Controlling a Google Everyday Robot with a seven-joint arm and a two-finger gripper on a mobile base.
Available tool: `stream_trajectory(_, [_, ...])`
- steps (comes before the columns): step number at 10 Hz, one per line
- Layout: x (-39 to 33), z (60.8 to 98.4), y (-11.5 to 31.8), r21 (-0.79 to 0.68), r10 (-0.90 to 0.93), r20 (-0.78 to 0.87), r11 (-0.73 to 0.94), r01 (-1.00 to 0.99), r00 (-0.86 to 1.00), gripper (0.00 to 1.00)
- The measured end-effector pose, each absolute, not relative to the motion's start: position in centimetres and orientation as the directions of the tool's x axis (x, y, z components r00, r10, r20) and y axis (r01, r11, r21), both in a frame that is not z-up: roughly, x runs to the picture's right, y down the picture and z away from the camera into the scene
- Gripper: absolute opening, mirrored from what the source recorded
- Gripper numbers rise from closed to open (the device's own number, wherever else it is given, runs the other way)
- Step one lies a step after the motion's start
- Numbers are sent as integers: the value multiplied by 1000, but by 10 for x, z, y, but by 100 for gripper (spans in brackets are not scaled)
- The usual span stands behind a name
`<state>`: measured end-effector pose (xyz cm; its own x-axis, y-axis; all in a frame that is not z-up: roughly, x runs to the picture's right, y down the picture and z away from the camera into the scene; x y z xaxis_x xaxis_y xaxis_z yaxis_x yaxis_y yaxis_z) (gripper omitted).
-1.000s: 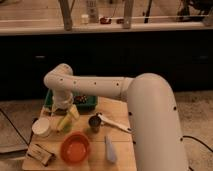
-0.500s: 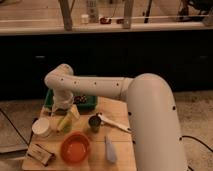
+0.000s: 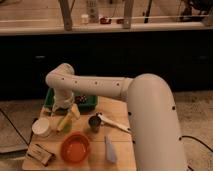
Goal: Place banana in plastic cup
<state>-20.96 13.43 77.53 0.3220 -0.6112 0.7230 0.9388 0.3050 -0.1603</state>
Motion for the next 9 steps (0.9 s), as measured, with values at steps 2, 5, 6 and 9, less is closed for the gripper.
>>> stream_trajectory(2, [-208, 776, 132, -151, -616, 723, 300, 942, 312, 80])
stream_trajectory(5, [-209, 776, 132, -149, -617, 723, 302, 942, 312, 80])
stream_trajectory(6, [-209, 776, 132, -149, -617, 723, 302, 942, 312, 80])
stream_trajectory(9, [-209, 776, 132, -149, -616, 723, 302, 942, 312, 80])
